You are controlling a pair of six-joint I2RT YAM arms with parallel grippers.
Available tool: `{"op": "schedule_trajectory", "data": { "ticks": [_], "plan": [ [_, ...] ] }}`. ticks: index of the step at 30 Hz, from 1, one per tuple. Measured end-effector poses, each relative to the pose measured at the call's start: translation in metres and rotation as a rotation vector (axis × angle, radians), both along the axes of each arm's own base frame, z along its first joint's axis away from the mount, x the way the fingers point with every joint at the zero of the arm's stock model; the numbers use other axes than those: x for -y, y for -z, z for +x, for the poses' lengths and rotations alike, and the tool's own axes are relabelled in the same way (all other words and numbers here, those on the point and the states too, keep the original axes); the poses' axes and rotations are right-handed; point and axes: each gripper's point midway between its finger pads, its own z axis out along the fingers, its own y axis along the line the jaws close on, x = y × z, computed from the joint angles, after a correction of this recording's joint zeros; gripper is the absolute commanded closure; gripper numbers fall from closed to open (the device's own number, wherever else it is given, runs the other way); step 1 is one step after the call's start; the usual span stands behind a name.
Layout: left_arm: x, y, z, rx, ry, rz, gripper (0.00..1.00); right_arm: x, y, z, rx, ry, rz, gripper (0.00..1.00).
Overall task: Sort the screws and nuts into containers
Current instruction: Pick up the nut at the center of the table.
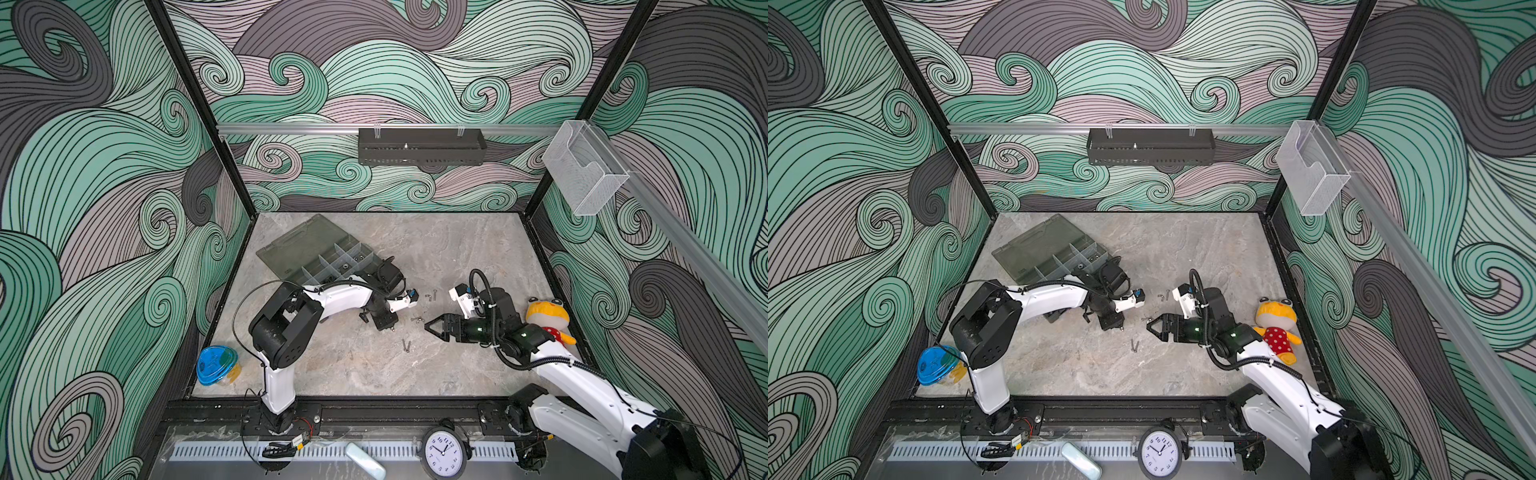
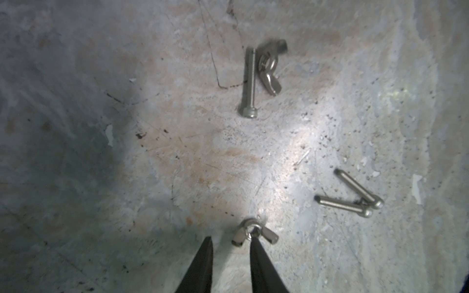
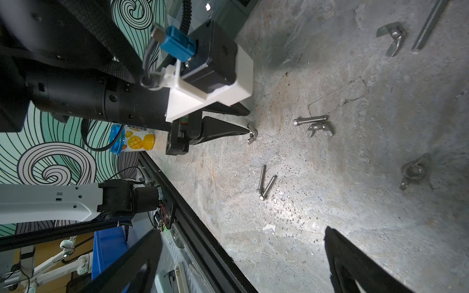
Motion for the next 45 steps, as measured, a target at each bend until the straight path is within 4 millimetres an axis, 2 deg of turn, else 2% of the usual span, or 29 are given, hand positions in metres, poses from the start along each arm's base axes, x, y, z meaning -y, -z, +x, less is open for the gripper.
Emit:
{"op": "schedule_trajectory", "data": {
  "ticks": [15, 31, 39, 45],
  "plan": [
    [0.001, 0.006, 0.002, -0.005, -0.016, 0.004, 0.7, -0.001, -0.001, 0.001, 0.007, 0.0, 0.003, 0.0],
    [0.004, 0.01, 0.005, -0.004, -0.034, -0.004, 0.88, -0.001, 0.0, 0.002, 0.005, 0.0, 0.002, 0.0],
    [0.006, 0.006, 0.009, 0.007, -0.04, -0.01, 0.93, -0.001, 0.0, 0.002, 0.005, 0.0, 0.003, 0.0],
    [-0.002, 0.0, 0.018, 0.026, -0.074, -0.006, 0.94, -0.002, 0.002, 0.003, -0.002, 0.0, 0.001, 0.0]
  ]
}}
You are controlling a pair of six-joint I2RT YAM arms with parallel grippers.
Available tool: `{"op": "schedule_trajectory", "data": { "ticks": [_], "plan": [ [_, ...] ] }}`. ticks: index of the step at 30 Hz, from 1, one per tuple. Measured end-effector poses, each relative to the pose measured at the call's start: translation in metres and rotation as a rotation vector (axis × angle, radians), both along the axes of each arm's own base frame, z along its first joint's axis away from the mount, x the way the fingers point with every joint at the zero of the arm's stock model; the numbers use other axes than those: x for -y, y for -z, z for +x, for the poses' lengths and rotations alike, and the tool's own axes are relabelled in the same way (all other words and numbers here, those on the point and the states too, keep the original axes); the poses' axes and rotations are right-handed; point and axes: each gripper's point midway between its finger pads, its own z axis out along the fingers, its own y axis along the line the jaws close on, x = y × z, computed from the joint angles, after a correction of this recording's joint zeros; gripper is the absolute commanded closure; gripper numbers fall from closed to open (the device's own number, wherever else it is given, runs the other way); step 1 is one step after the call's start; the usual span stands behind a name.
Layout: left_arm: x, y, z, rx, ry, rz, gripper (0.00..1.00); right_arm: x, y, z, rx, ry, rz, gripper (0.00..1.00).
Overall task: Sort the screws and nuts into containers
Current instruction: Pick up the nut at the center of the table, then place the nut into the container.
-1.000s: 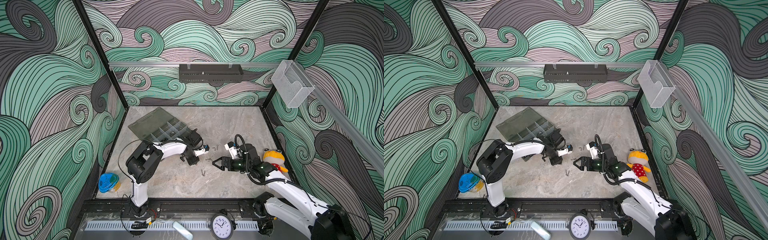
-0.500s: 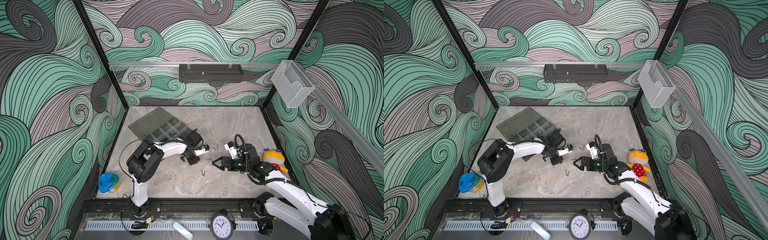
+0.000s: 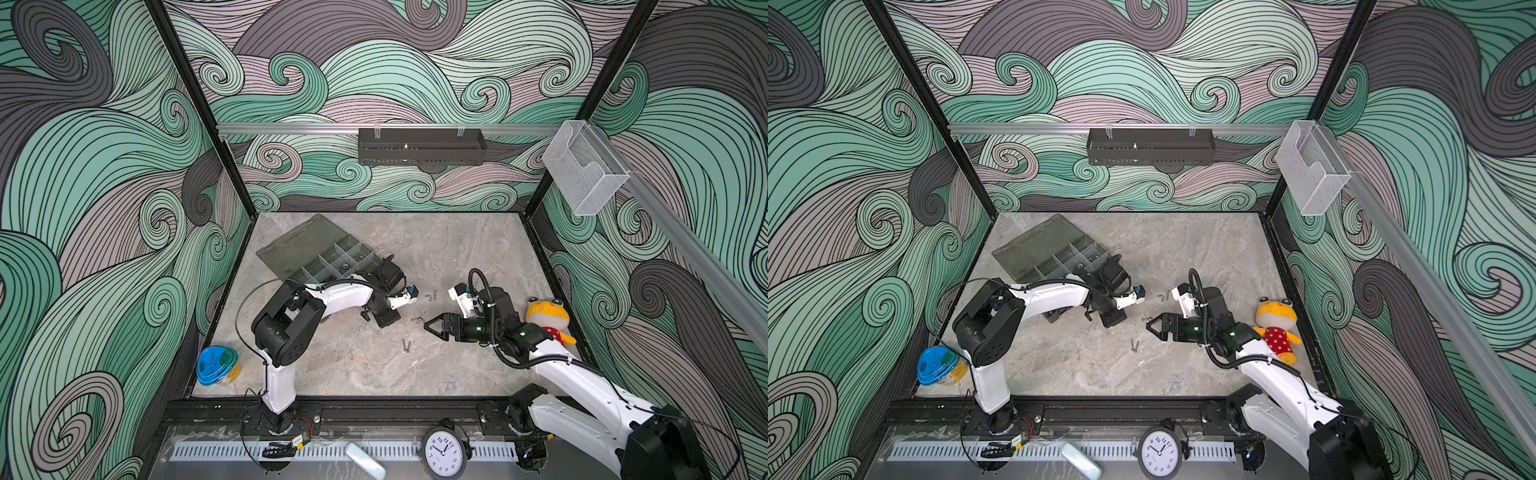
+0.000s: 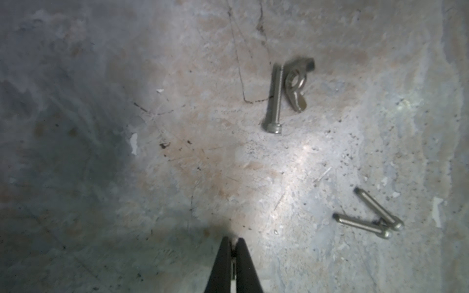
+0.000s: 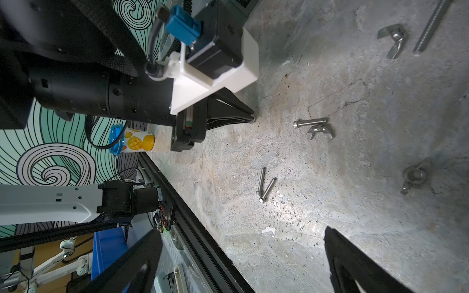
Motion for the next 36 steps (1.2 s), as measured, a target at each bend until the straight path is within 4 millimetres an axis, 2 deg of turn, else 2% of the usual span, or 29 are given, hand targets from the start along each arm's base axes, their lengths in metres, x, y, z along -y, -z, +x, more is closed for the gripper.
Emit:
{"op": "schedule_trajectory", "data": {
  "ticks": [5, 11, 14, 18, 22, 26, 28, 31, 36],
  "plan": [
    [-0.007, -0.009, 0.018, 0.024, -0.054, -0.012, 0.95, -0.003, 0.004, 0.003, -0.016, -0.006, 0.001, 0.0],
    [-0.015, -0.033, 0.057, 0.088, -0.137, -0.052, 0.95, -0.012, -0.003, 0.016, -0.027, -0.019, 0.007, 0.0],
    [-0.026, -0.05, 0.086, 0.134, -0.206, -0.081, 0.95, -0.019, -0.014, 0.027, -0.007, -0.025, 0.021, 0.0],
    [-0.052, -0.072, 0.127, 0.209, -0.329, -0.113, 0.95, -0.027, -0.021, 0.04, 0.01, -0.035, 0.035, 0.0],
    [-0.08, -0.091, 0.162, 0.283, -0.451, -0.136, 0.95, -0.032, -0.016, 0.047, -0.002, -0.04, 0.033, 0.0],
    [-0.094, -0.11, 0.201, 0.351, -0.531, -0.156, 0.95, -0.034, -0.006, 0.052, -0.024, -0.045, 0.019, 0.01],
    [-0.095, -0.112, 0.219, 0.373, -0.554, -0.155, 0.94, -0.037, -0.002, 0.055, -0.032, -0.053, 0.014, 0.0],
    [-0.095, -0.101, 0.235, 0.375, -0.577, -0.136, 0.94, -0.04, -0.001, 0.058, -0.036, -0.063, 0.017, 0.0],
    [-0.1, -0.074, 0.234, 0.326, -0.599, -0.084, 0.94, -0.041, -0.001, 0.06, -0.034, -0.069, 0.023, 0.01]
  ]
}}
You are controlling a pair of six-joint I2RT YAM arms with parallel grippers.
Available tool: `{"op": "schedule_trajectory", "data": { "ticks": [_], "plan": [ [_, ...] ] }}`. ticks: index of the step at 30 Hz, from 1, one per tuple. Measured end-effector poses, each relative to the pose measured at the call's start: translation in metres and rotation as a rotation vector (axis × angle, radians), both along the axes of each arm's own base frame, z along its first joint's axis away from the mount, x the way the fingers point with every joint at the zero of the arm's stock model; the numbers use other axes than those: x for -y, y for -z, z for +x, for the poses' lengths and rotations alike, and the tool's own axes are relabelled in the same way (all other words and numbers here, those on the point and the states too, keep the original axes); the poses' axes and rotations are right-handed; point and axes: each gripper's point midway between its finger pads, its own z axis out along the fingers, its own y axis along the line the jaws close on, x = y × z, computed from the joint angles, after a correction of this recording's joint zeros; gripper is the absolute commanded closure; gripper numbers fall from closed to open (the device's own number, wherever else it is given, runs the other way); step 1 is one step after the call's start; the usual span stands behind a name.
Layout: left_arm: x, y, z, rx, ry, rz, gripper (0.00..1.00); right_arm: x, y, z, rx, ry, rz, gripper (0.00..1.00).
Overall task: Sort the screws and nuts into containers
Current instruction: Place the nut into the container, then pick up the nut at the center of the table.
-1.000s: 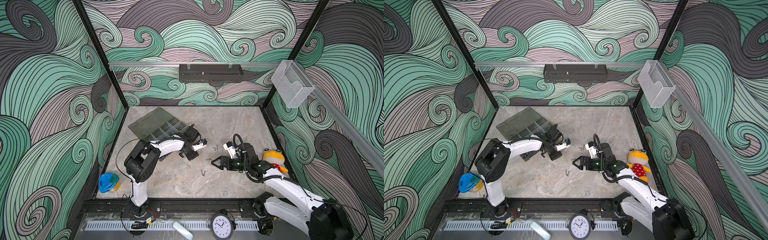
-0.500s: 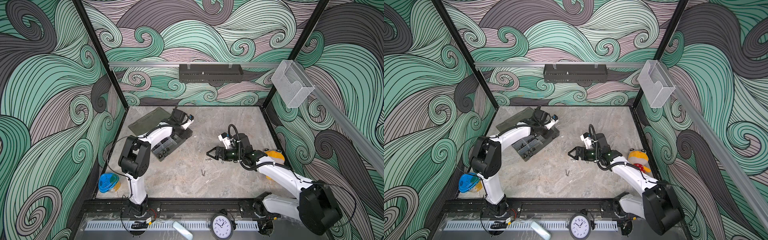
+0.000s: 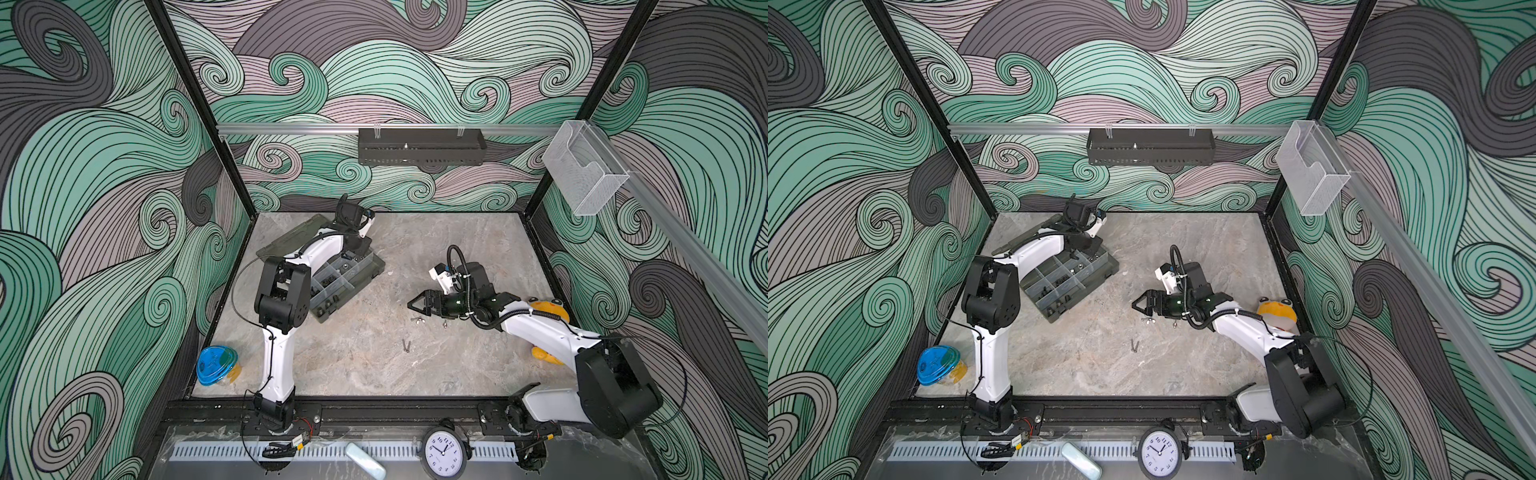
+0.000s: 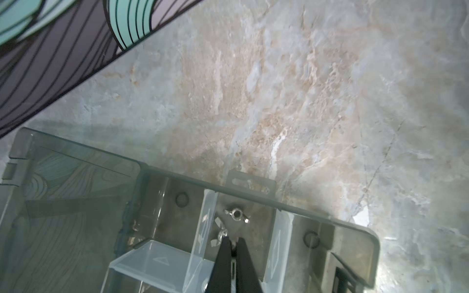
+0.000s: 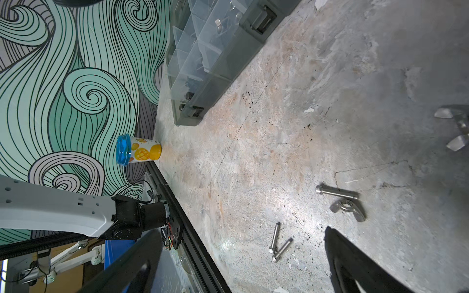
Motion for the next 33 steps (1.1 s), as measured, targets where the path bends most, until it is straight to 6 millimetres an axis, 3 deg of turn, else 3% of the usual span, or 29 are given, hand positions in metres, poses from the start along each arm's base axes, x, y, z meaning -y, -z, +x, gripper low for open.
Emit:
{"op": "schedule_trajectory", "data": {
  "ticks": [7, 14, 19, 22, 26, 30, 33],
  "plan": [
    [-0.003, 0.009, -0.005, -0.025, -0.019, 0.002, 0.82, 0.001, 0.0, 0.001, 0.002, 0.002, 0.001, 0.0],
    [-0.01, 0.023, -0.023, -0.053, -0.025, 0.015, 0.78, 0.009, -0.013, -0.01, 0.04, 0.008, 0.013, 0.01],
    [-0.006, 0.001, -0.042, -0.035, 0.018, -0.034, 0.78, 0.02, -0.017, -0.025, 0.07, 0.023, 0.015, 0.01],
    [0.002, -0.018, -0.069, -0.005, 0.071, -0.069, 0.78, 0.028, -0.01, -0.037, 0.059, 0.038, 0.001, 0.0],
    [0.036, -0.026, -0.123, -0.017, 0.222, -0.109, 0.76, 0.039, 0.0, -0.053, 0.047, 0.057, -0.017, 0.0],
    [0.077, -0.008, -0.177, -0.115, 0.389, -0.124, 0.75, 0.048, 0.011, -0.067, 0.024, 0.076, -0.032, 0.01],
    [0.093, 0.012, -0.22, -0.214, 0.486, -0.104, 0.74, 0.054, 0.019, -0.076, 0.005, 0.084, -0.042, 0.0]
  ]
}}
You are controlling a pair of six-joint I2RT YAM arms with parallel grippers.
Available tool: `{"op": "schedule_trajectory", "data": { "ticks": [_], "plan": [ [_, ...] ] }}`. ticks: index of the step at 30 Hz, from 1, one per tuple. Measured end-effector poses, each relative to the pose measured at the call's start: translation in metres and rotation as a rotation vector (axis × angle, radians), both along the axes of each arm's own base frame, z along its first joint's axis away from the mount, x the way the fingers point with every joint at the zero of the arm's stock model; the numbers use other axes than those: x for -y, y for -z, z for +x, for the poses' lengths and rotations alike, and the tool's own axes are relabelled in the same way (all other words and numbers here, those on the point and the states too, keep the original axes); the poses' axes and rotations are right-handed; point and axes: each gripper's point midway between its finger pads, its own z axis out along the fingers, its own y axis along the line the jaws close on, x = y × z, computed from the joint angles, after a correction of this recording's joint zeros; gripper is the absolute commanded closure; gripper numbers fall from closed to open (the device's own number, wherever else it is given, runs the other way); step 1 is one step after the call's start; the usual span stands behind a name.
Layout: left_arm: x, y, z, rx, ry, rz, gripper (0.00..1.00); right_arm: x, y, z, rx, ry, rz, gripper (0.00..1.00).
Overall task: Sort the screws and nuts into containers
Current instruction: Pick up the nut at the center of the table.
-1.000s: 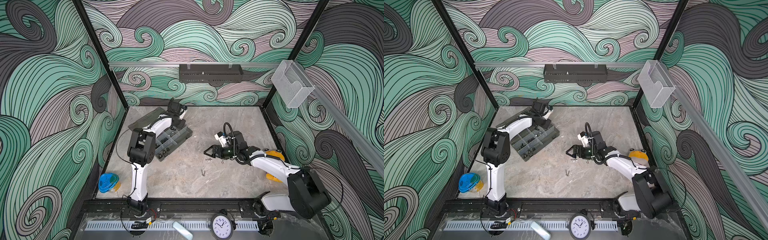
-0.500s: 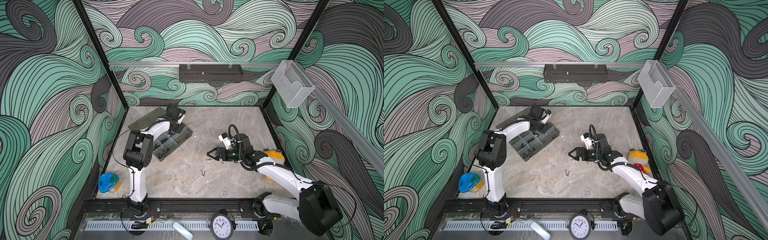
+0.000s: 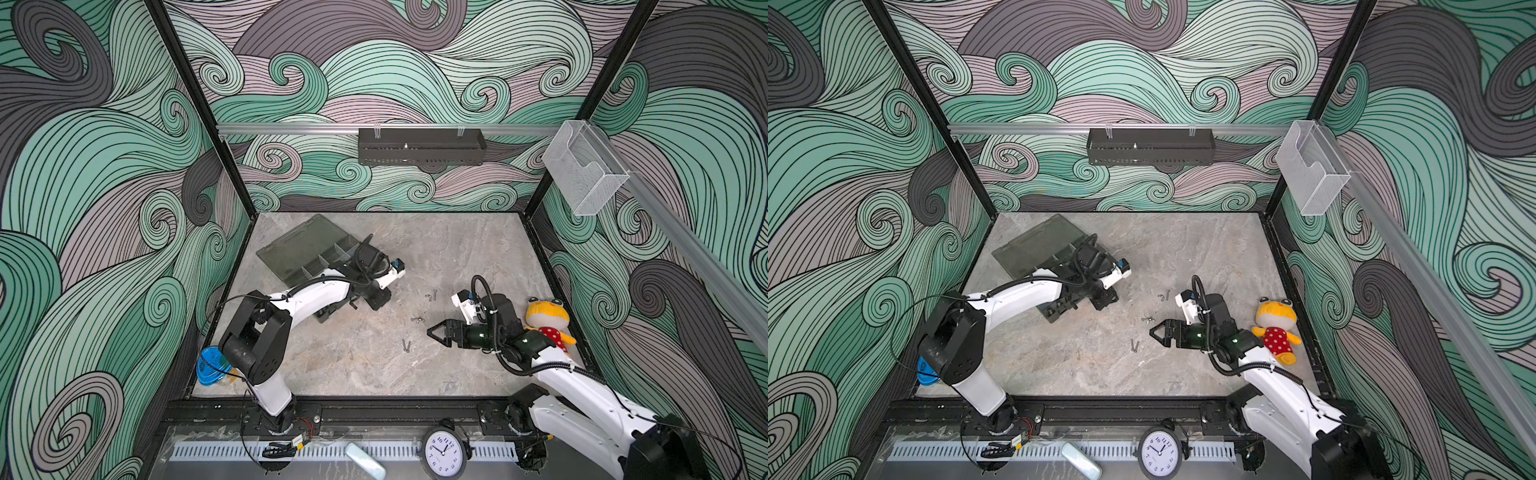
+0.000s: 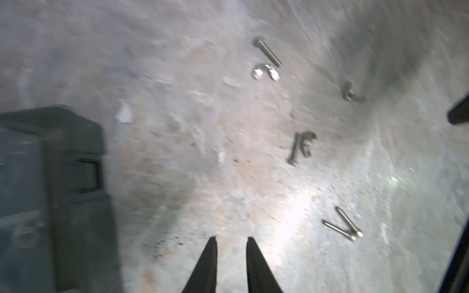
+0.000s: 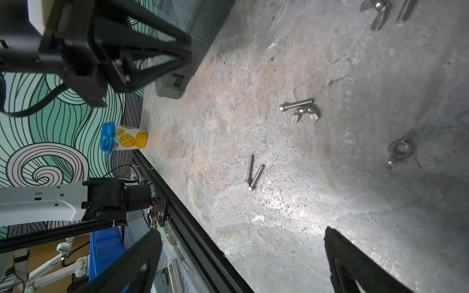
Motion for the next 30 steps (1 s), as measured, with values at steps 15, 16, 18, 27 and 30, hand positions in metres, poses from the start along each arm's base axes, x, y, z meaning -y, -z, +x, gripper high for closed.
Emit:
{"op": "schedule_trajectory", "data": {
  "ticks": [15, 16, 18, 27, 30],
  "plan": [
    [0.055, 0.023, -0.026, 0.0, 0.227, 0.086, 0.7, 0.014, 0.003, -0.015, -0.007, 0.047, -0.015, 0.0],
    [0.061, 0.022, -0.019, 0.013, 0.233, 0.084, 0.7, 0.015, 0.003, -0.014, -0.004, 0.055, -0.018, 0.0],
    [0.076, 0.019, -0.006, 0.04, 0.25, 0.074, 0.7, 0.02, 0.003, -0.013, -0.001, 0.085, -0.031, 0.0],
    [0.098, 0.024, -0.015, 0.042, 0.403, 0.057, 0.73, 0.041, 0.012, -0.009, -0.024, 0.199, -0.096, 0.0],
    [0.102, 0.027, -0.027, 0.036, 0.461, 0.065, 0.73, 0.043, 0.019, -0.009, -0.046, 0.207, -0.112, 0.01]
  ]
}}
